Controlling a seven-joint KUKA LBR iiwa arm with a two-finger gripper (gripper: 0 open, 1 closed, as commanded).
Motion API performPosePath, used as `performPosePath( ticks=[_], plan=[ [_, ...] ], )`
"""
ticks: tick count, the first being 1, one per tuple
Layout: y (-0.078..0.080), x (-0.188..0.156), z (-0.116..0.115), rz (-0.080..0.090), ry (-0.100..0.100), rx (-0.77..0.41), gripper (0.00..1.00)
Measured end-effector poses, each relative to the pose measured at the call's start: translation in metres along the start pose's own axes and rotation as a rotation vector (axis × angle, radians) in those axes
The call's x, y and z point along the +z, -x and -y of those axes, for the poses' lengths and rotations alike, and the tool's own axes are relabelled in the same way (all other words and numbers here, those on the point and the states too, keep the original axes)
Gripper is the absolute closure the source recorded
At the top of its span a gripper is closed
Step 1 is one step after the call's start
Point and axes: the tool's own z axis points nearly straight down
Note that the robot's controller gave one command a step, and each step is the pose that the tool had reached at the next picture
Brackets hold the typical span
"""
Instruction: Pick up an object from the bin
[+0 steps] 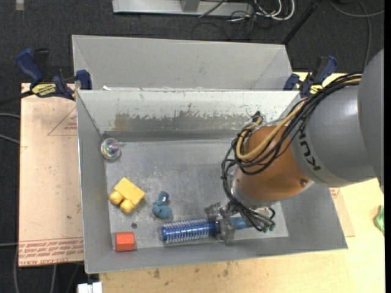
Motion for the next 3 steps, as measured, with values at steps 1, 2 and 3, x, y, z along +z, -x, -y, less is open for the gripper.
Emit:
performPosePath(
  ticks=[1,2,3],
  plan=[
    [0.005,-0.003,0.001,0.011,-0.003,0.000,0.00],
    [0.000,0.000,0.000,0.000,0.000,0.000,1.00],
    [0.017,-0.149,-0.006,0.008,-0.003,0.024,1.00]
  ],
)
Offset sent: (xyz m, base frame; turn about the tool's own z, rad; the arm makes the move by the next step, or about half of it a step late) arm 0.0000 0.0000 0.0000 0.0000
